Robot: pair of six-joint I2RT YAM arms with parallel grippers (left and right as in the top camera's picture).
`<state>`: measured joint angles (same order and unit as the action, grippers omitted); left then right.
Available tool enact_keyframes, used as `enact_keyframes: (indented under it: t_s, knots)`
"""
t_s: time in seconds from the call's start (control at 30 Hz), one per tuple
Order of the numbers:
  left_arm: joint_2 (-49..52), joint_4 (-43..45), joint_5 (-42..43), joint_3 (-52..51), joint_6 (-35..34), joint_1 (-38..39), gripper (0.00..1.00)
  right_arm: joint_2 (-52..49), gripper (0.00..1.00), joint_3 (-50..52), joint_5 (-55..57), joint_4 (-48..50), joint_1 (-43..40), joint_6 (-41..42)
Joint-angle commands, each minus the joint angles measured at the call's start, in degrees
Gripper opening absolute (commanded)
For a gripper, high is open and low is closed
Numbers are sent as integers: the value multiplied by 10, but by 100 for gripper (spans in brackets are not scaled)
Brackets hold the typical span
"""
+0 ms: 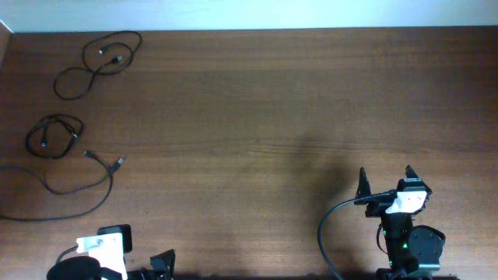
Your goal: Untangle cables
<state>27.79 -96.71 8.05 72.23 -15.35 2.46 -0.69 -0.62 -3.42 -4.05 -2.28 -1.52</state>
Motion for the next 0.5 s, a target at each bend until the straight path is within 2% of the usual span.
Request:
enact_keyframes:
  t_s: [0.0,0.07,0.2,0.37,0.47]
  knots:
    - [-1,0,-6,1,9,0,99,5,98,3,9,-4,-4,0]
    - [-1,28,-2,1,9,0,99,5,99,3,9,-4,-4,0]
    - [-8,204,32,-8,19,17,99,5,98,3,9,-4,-4,0]
    - [-51,348,51,-133,170,19,99,5,98,3,9,-4,-4,0]
    - [-89,456,103,-234,213,19,99,5,99,3,9,-4,-4,0]
